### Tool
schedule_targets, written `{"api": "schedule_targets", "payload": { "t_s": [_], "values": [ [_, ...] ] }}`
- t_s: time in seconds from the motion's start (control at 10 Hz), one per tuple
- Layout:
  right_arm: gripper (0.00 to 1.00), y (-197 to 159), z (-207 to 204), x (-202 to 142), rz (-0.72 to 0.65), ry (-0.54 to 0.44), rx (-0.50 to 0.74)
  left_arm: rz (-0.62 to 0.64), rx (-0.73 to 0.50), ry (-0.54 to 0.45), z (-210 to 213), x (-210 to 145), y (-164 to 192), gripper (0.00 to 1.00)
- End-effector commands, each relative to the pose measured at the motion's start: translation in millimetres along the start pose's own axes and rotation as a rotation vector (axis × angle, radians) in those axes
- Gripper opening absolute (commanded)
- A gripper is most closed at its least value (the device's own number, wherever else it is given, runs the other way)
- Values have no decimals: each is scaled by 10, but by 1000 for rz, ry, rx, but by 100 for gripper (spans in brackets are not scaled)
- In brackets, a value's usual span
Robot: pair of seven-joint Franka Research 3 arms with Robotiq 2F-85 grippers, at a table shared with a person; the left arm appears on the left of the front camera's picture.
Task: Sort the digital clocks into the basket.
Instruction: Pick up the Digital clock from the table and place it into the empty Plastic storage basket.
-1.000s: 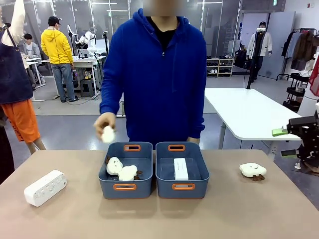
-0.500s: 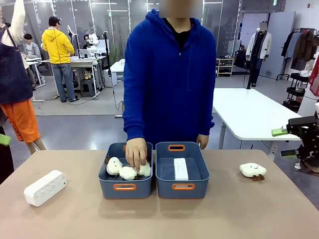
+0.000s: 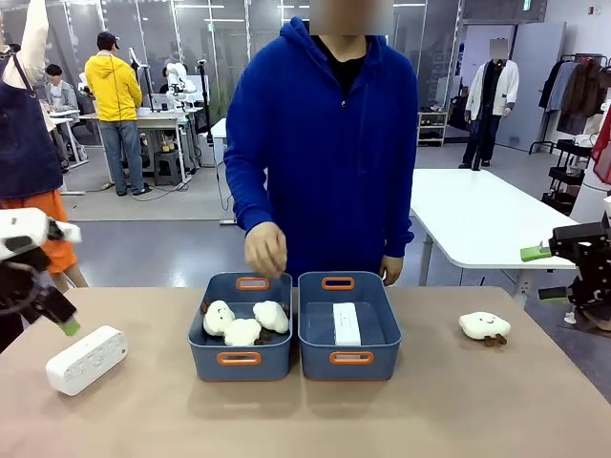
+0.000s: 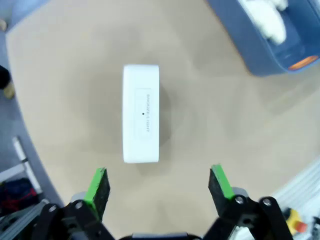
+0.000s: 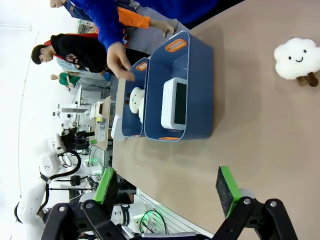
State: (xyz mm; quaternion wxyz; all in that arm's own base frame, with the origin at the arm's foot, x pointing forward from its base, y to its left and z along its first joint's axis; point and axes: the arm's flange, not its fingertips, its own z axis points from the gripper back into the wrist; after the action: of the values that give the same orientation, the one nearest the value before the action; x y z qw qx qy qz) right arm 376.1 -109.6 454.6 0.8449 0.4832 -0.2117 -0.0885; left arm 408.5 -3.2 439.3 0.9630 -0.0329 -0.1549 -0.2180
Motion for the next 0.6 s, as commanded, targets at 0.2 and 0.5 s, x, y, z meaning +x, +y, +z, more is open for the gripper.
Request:
{"api": "schedule_targets", "payload": {
  "t_s": [0.2, 0.5],
  "values": [
    [100, -1, 13, 27, 8, 8, 4, -37, 91, 94, -668, 278, 218, 100],
    [100, -1, 13, 27, 8, 8, 4, -33, 75, 110, -960, 305, 246, 100]
  ]
}}
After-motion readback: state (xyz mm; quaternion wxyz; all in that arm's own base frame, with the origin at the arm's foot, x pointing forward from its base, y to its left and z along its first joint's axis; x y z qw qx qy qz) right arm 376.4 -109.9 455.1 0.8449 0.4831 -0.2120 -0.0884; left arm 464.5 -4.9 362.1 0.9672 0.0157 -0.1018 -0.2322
